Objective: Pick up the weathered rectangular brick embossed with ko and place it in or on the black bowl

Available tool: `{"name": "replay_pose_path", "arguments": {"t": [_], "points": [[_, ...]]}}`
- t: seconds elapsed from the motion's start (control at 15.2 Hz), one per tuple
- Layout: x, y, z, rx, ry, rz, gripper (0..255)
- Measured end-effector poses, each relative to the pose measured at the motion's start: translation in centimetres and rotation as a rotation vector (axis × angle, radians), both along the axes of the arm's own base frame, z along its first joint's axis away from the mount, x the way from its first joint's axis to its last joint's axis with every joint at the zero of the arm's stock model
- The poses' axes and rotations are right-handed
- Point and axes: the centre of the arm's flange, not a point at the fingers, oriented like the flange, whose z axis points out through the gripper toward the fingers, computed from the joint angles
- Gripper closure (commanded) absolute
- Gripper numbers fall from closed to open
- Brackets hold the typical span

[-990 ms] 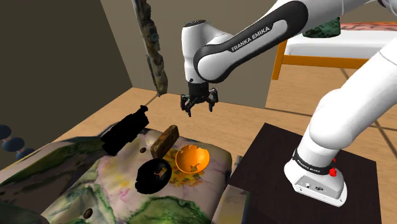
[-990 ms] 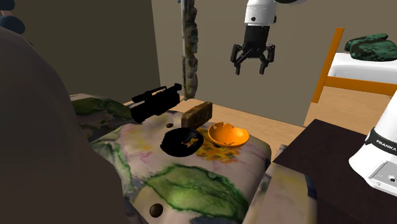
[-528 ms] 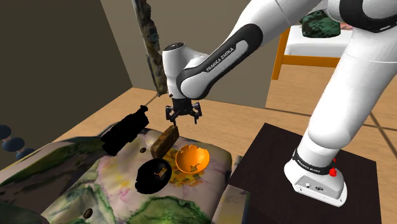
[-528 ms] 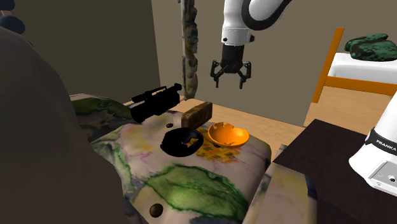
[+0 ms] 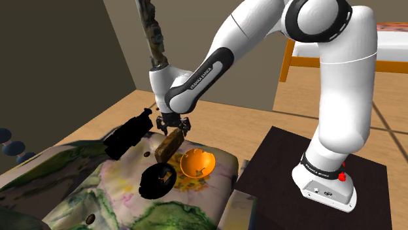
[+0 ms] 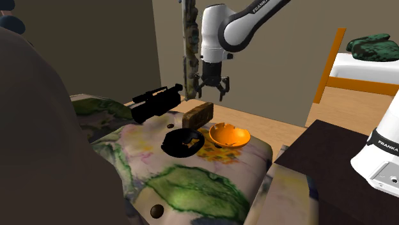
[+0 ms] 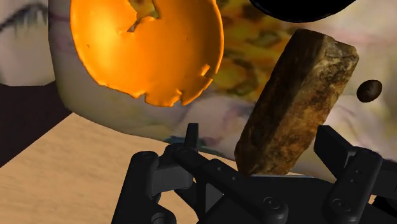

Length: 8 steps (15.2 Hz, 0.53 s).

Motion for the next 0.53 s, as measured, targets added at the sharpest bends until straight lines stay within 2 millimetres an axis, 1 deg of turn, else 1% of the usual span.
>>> {"name": "replay_pose_path", "arguments": {"t": [0.07,0.13,0.26,0.4,0.53], "points": [[1.3,0.2,-0.8,0.002,-0.001,-0.029,0],[2.3,0.4,-1.4,0.002,0.0,-0.058,0],[4.3,0.9,-3.3,0.005,0.0,-0.115,0],[6.2,1.1,-4.6,0.006,0.0,-0.163,0],[6.7,1.1,-5.7,0.006,0.0,-0.178,0]]}}
